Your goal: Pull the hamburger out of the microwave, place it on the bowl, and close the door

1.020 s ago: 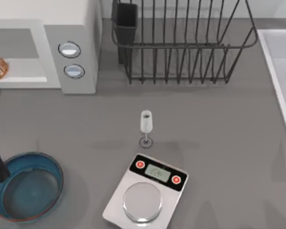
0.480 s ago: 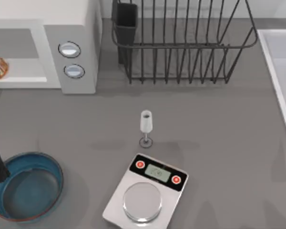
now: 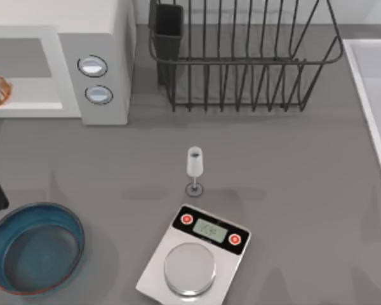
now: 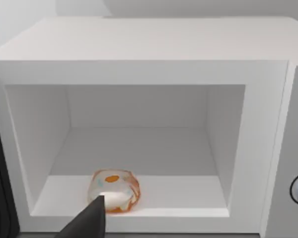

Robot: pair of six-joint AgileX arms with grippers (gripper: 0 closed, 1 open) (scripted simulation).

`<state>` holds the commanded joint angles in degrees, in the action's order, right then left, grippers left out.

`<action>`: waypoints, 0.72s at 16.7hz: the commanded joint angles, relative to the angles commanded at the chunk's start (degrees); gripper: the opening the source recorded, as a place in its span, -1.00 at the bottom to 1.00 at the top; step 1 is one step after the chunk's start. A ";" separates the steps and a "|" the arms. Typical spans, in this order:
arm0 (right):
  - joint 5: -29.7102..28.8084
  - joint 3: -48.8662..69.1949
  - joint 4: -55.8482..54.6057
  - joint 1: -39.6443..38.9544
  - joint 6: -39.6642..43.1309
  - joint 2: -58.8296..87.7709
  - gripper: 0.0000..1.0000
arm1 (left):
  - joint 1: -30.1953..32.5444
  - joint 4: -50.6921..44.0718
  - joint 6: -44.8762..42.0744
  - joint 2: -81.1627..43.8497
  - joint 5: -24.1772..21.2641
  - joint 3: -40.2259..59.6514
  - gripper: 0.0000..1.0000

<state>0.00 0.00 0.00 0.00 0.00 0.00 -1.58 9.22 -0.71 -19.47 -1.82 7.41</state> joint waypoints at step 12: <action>0.00 0.00 0.00 0.00 0.00 0.00 1.00 | -5.41 31.58 -2.44 -66.71 -6.24 25.39 1.00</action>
<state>0.00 0.00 0.00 0.00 0.00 0.00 -7.00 40.80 -3.16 -86.17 -8.07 32.80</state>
